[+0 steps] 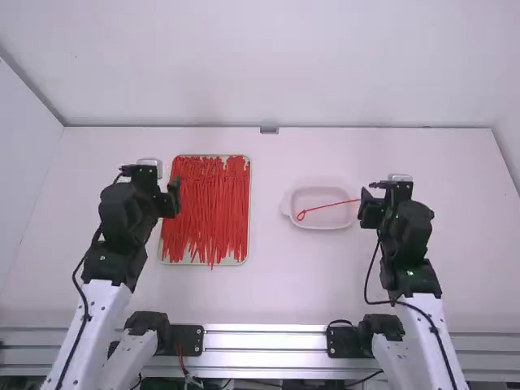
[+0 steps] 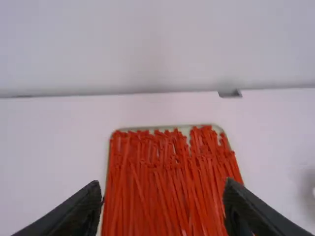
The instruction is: Fasten the cable tie
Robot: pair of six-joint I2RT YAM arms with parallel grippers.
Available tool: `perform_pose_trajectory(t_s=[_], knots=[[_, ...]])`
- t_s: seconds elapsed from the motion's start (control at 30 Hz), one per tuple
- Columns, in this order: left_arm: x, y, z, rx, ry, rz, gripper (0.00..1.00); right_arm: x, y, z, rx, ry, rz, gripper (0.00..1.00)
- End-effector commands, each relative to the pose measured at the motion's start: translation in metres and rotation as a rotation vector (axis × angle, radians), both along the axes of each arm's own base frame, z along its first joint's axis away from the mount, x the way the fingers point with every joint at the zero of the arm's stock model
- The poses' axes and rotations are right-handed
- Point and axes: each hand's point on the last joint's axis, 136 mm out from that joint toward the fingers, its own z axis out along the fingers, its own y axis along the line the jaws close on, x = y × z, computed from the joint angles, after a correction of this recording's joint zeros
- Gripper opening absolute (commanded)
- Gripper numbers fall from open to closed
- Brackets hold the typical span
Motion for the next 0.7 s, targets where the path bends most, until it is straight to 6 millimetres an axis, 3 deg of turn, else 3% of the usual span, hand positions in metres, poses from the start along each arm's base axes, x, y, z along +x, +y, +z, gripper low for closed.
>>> perform_pose_trajectory(t_s=[0.0,0.17,0.67], knots=[[-0.009,0.007,0.0,0.018,-0.048,0.034,0.57,-0.01,-0.001,-0.011,0.0,-0.003,-0.008,0.55],[-0.024,0.007,-0.009,0.017,-0.11,0.035,0.45,-0.028,-0.001,-0.036,0.0,-0.003,-0.008,0.44],[-0.059,0.007,-0.085,0.017,-0.11,0.035,0.13,-0.061,-0.001,-0.11,0.0,-0.005,-0.008,0.13]])
